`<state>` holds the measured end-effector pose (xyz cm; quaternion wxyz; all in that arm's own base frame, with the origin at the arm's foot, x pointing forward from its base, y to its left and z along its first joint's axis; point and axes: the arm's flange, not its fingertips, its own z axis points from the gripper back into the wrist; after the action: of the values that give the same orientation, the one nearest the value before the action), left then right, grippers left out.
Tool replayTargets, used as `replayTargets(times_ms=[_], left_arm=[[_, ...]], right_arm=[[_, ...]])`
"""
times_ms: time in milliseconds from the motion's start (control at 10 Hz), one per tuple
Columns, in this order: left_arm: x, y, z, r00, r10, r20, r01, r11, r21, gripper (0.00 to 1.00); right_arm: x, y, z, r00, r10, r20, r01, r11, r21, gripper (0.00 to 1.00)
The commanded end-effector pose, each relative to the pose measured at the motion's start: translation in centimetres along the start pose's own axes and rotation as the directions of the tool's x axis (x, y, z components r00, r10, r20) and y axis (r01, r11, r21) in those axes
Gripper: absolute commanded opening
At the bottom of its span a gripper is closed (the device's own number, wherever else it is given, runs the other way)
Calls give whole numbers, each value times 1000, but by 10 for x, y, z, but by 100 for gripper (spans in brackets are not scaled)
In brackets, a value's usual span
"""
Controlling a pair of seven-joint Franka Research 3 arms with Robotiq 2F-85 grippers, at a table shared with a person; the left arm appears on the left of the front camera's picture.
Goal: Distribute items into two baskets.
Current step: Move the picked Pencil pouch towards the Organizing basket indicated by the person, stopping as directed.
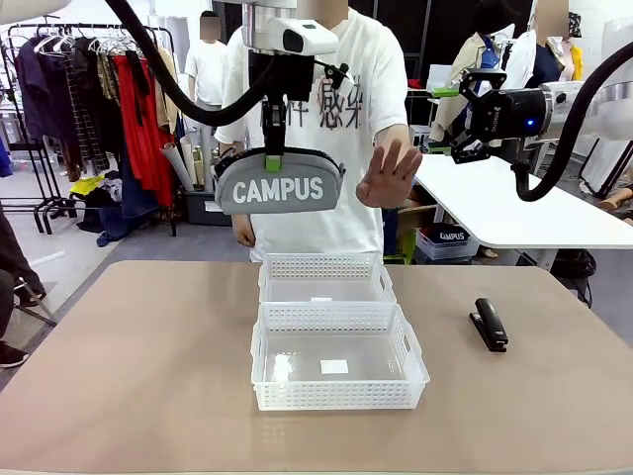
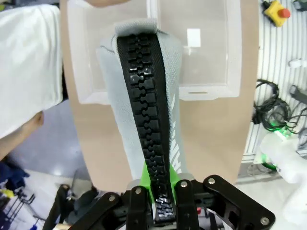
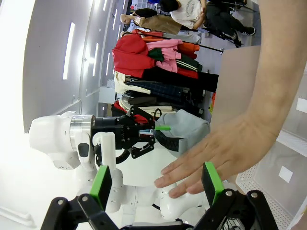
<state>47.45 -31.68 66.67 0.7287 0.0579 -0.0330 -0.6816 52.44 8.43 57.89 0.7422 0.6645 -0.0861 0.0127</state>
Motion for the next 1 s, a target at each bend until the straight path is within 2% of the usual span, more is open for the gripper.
replayTargets(times_ms=[0,200,300,900], left_arm=[[1,-3,-1,999,-35,10,35,999,-35,0],[-6,-5,1,1000,8,11,-7,999,-37,0],[4,-2,-6,1000,-9,-1,9,1000,-22,0],[4,-2,-6,1000,-9,-1,9,1000,-22,0]], right_arm=[[0,2,0,1000,3,0,-3,1000,1,100],[0,2,0,1000,3,0,-3,1000,1,100],[0,2,0,1000,3,0,-3,1000,1,100],[0,2,0,1000,3,0,-3,1000,1,100]])
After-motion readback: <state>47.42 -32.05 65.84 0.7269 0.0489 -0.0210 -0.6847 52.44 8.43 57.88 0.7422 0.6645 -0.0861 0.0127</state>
